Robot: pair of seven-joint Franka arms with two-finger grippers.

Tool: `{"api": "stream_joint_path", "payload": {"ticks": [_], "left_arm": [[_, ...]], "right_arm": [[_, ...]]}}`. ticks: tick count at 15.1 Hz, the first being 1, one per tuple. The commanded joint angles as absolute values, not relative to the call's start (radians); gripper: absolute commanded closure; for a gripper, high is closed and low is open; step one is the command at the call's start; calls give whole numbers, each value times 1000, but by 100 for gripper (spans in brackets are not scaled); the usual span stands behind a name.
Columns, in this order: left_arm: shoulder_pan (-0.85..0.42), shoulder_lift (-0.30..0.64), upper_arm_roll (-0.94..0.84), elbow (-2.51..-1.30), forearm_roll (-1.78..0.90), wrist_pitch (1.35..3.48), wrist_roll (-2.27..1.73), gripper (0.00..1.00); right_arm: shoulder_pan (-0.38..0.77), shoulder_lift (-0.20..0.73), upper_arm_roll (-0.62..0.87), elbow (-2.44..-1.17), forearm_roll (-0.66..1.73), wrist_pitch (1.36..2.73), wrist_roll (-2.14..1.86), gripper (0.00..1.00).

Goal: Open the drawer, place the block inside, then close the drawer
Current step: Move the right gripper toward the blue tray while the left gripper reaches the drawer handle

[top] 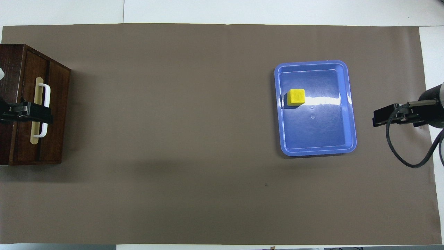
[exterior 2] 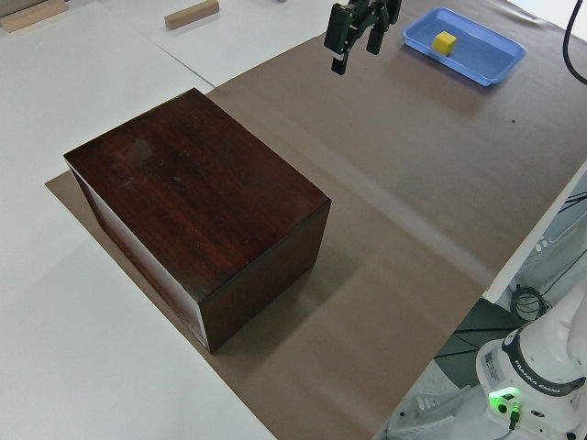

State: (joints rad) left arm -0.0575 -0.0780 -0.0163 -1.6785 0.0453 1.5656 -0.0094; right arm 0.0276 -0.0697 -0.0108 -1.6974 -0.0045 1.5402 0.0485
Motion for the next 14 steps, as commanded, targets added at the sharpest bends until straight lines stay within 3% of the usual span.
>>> {"api": "stream_joint_path", "payload": {"ticks": [1, 8, 14], "left_arm": [[-61, -95, -9, -1700, 44, 1583, -6, 0], [-60, -95, -9, -1701, 44, 1589, -6, 0], [-55, -110, -2, -1825, 96, 1799, -2, 0]], "right_arm": [[18, -77, -5, -1703, -26, 1554, 25, 0], [17, -89, -3, -1732, -41, 1580, 3, 0], [17, -195, -2, -2003, 9, 1846, -279, 0]]}}
